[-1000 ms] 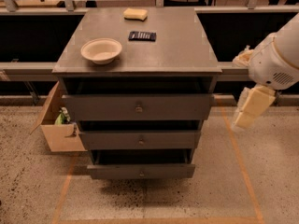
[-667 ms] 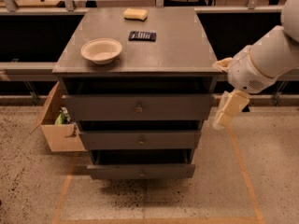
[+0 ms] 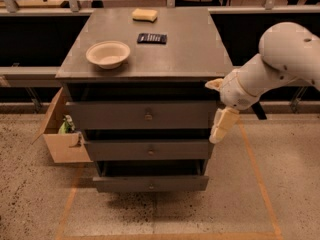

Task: Open top drawer

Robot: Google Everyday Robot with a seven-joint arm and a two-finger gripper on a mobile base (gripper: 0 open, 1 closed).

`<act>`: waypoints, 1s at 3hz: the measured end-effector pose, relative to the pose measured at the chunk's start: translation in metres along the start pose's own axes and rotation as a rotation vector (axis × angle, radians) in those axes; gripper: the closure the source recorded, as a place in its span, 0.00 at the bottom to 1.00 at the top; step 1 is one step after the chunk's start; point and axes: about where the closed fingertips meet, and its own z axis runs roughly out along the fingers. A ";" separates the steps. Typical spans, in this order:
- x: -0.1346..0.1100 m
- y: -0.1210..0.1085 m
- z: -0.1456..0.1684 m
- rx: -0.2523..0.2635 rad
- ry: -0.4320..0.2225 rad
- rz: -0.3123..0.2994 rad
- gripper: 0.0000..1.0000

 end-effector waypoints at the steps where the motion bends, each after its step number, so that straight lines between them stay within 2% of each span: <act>1: 0.009 -0.009 0.037 -0.025 0.015 -0.018 0.00; 3: 0.027 -0.030 0.087 -0.049 0.075 -0.116 0.00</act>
Offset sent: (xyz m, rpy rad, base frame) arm 0.0554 0.0140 -0.0919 -0.1034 -0.0020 0.1030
